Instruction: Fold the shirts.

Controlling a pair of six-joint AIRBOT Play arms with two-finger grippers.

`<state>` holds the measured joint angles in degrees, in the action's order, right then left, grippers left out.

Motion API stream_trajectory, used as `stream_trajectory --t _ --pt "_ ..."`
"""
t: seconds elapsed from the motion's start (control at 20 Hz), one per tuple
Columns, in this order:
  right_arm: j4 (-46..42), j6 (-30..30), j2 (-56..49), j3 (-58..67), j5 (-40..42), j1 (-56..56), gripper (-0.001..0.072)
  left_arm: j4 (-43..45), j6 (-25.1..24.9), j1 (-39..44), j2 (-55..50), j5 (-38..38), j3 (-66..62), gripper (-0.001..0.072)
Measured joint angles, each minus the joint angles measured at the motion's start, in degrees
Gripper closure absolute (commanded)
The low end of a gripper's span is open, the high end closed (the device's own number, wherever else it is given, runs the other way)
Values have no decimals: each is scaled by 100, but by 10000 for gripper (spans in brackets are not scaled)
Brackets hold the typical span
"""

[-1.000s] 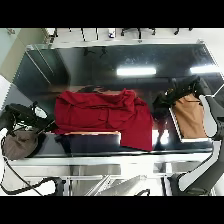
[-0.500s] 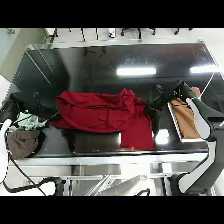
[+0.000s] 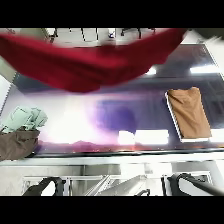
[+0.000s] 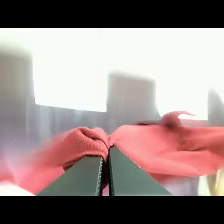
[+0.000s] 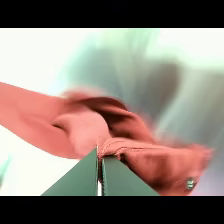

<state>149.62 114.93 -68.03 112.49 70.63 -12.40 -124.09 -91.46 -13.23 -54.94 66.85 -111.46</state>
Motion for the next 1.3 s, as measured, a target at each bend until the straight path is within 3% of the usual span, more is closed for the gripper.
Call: stream_trajectory --t 0.15,0.3,0.6,0.95,1.3 --pt "-385 39 1180 315 -719 -157 687 -2 120 -302 684 -553 -758 693" --pt "-863 66 1884 433 -1202 -216 686 131 192 -535 1233 -863 -568 692" --pt "-1338 11 1808 216 -1259 -240 687 280 249 -374 1137 -1027 299 693" --pt "-1338 -15 133 -1923 -977 192 687 319 -177 369 -1021 -632 1484 692" --pt "-769 243 -2522 -3143 -2317 544 688 317 -619 424 -4019 -564 2173 692"
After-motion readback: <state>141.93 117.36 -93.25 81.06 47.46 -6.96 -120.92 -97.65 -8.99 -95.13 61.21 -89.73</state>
